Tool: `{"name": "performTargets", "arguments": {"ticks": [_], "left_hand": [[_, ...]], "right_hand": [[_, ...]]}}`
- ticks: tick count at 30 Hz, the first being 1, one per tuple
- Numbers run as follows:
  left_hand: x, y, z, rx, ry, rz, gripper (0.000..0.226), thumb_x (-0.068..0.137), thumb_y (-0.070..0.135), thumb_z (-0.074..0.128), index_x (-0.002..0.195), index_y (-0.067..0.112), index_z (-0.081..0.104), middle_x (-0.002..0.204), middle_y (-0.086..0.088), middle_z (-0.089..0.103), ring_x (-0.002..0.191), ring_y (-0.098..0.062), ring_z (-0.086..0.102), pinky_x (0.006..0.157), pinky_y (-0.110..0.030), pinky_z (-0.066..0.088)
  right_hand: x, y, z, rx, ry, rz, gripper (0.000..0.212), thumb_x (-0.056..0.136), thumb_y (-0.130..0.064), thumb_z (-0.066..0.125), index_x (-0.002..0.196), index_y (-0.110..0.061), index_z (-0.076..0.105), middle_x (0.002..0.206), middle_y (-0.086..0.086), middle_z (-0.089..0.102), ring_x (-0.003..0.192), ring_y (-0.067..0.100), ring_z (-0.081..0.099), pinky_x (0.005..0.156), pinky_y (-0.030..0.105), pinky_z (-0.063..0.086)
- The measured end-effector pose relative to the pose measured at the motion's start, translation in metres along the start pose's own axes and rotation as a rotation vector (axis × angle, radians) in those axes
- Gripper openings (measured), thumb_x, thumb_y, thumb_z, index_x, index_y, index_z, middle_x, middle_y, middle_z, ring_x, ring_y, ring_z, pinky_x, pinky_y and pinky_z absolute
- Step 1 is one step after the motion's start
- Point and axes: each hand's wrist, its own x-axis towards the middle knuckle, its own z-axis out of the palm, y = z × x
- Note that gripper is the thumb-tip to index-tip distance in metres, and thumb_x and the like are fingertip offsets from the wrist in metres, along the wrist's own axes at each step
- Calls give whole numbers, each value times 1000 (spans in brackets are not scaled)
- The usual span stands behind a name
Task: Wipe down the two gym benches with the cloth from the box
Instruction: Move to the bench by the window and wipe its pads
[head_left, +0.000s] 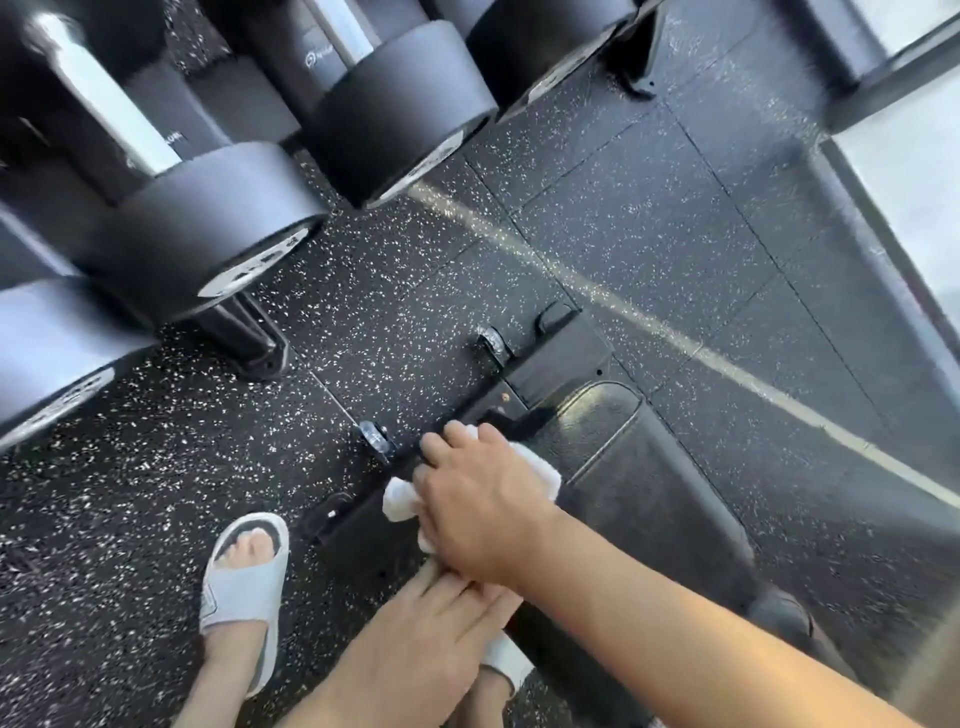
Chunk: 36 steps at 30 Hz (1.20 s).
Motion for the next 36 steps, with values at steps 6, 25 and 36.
{"name": "performTargets", "arguments": {"ticks": [6,25,36], "left_hand": [[-8,0,-4,-41,22,25,45,90,24,52,128,24,76,152,0,60,140,-21,57,113,-40,38],[21,-15,-35,-32,-169,143,46,79,21,53,123,23,69,137,0,63,125,-26,55,103,-39,38],[177,-43,-51,-33,-92,-11,37,90,13,60,126,10,67,134,-6,59,122,-34,56,100,-52,50]], "right_hand": [[-7,85,-18,-19,26,158,37,104,-47,42,94,-19,64,99,0,54,102,28,51,79,40,42],[-79,139,18,248,586,721,31,103,-31,50,111,-4,64,111,15,56,99,38,50,84,52,49],[-182,43,104,301,608,528,54,73,-22,78,124,-17,58,112,6,61,87,30,59,69,40,52]]}}
